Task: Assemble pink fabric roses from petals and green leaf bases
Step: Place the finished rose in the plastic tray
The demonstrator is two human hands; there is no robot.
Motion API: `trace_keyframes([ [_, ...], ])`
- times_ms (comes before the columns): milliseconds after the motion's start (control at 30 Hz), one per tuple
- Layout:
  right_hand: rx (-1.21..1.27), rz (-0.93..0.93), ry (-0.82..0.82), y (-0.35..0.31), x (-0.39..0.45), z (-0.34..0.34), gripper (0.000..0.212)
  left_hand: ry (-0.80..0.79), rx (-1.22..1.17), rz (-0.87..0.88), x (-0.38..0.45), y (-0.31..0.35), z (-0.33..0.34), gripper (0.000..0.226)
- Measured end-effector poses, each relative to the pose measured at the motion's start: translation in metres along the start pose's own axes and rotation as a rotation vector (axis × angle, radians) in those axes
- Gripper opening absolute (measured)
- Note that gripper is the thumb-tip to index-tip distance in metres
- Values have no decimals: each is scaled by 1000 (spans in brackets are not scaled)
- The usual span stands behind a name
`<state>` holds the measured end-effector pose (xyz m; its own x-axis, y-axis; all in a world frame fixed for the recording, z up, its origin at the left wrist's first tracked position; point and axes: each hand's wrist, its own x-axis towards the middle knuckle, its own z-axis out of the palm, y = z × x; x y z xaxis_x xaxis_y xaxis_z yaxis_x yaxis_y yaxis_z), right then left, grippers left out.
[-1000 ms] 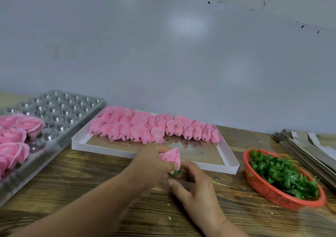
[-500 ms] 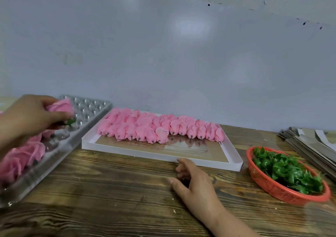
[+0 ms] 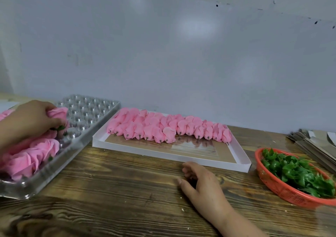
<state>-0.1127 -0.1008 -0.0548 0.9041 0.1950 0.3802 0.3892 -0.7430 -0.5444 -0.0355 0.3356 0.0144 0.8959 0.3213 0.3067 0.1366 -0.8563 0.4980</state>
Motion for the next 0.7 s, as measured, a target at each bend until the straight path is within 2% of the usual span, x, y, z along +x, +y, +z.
trace_keyframes([
  [100, 11, 4, 0, 0, 0, 0, 35, 67, -33, 111, -2, 15, -4, 30],
  [167, 19, 3, -2, 1, 0, 0, 35, 9, -22, 116, -5, 22, -2, 27],
  [267, 23, 2, -6, 0, 0, 0, 35, -71, 128, 135, -7, 24, 6, 20],
  [433, 12, -7, -6, 1, 0, 0, 35, -158, 386, 183, -9, 27, 15, 27],
  [700, 5, -15, 4, 1, 1, 1, 34, -180, 355, 201, -11, 26, 11, 28],
])
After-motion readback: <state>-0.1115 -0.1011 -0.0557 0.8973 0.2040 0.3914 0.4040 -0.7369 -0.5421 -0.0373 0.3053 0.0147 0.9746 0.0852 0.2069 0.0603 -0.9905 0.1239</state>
